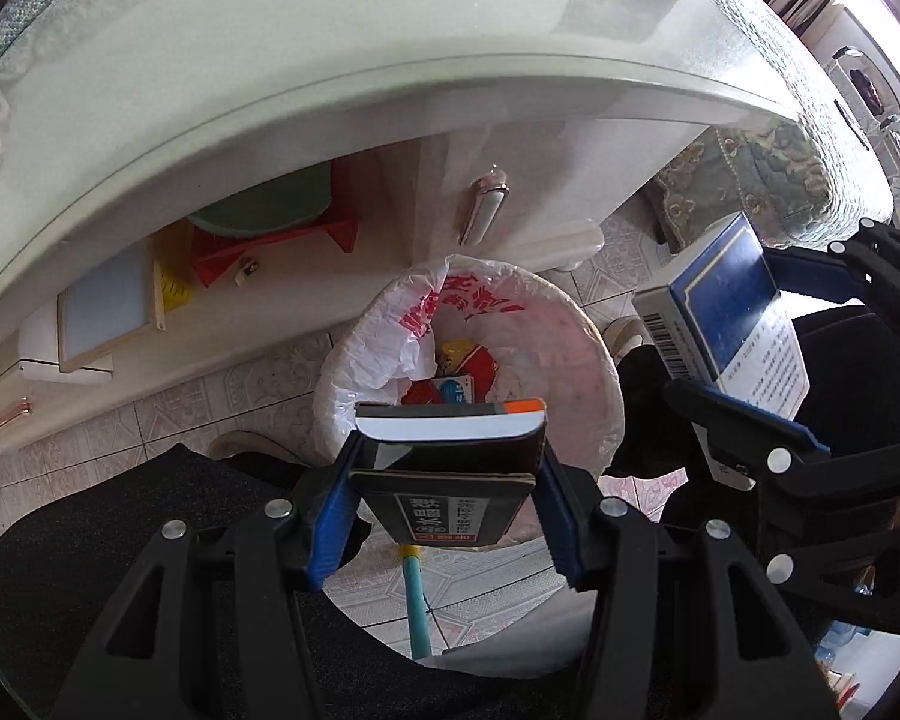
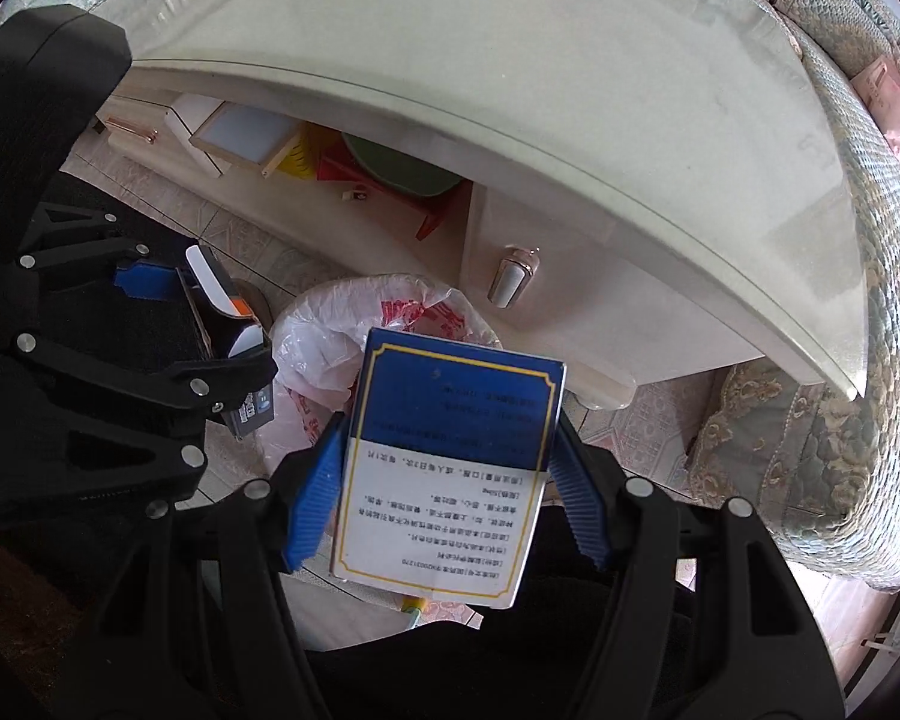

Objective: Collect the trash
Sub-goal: 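Lower the black box with the left tool while the right tool lowers the blue-white pack into the bag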

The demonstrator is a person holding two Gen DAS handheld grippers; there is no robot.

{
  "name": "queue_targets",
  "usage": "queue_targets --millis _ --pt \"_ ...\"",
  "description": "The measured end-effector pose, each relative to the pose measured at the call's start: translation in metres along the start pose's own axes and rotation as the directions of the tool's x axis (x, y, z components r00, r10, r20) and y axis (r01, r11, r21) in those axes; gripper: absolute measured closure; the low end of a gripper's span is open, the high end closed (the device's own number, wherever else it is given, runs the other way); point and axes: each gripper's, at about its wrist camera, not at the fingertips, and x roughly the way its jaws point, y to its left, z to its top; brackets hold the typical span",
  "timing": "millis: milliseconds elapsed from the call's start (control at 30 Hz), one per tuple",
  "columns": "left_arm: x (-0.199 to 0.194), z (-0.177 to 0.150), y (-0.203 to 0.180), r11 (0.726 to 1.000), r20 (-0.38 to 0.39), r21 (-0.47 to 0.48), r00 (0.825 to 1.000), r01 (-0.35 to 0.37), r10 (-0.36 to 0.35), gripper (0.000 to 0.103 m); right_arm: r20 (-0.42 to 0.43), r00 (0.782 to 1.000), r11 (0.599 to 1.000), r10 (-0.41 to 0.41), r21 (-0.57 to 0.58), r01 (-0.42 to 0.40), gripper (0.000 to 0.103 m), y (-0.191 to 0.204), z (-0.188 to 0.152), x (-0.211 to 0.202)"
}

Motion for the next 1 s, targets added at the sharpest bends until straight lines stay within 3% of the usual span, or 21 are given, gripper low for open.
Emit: queue_targets --millis 300,567,767,1000 --pt "0.047 -0.004 0.008 0.999 -0.049 -0.023 0.998 -0.037 0.036 0.051 -0.042 0.999 0.999 -0.033 0.007 0.034 0.039 0.001 -0.008 0.049" --pt "0.083 -0.007 0.018 0.995 -0.105 -0.054 0.992 -0.081 0.075 0.051 -0.081 0.997 0.999 -0.013 0.038 0.016 0.039 -0.004 -0.013 0.084" --pt "0.106 -0.004 0.013 0.998 -0.139 -0.038 0.989 -0.055 0.049 0.051 -0.116 0.993 0.999 -0.002 0.037 0.007 0.039 0.0 -0.018 0.11" --pt "0.135 0.005 0.015 0.996 -0.178 -0.045 0.982 -0.074 0.065 0.051 -0.161 0.987 0.998 0.002 0.06 0.008 0.039 -0.008 -0.024 0.134"
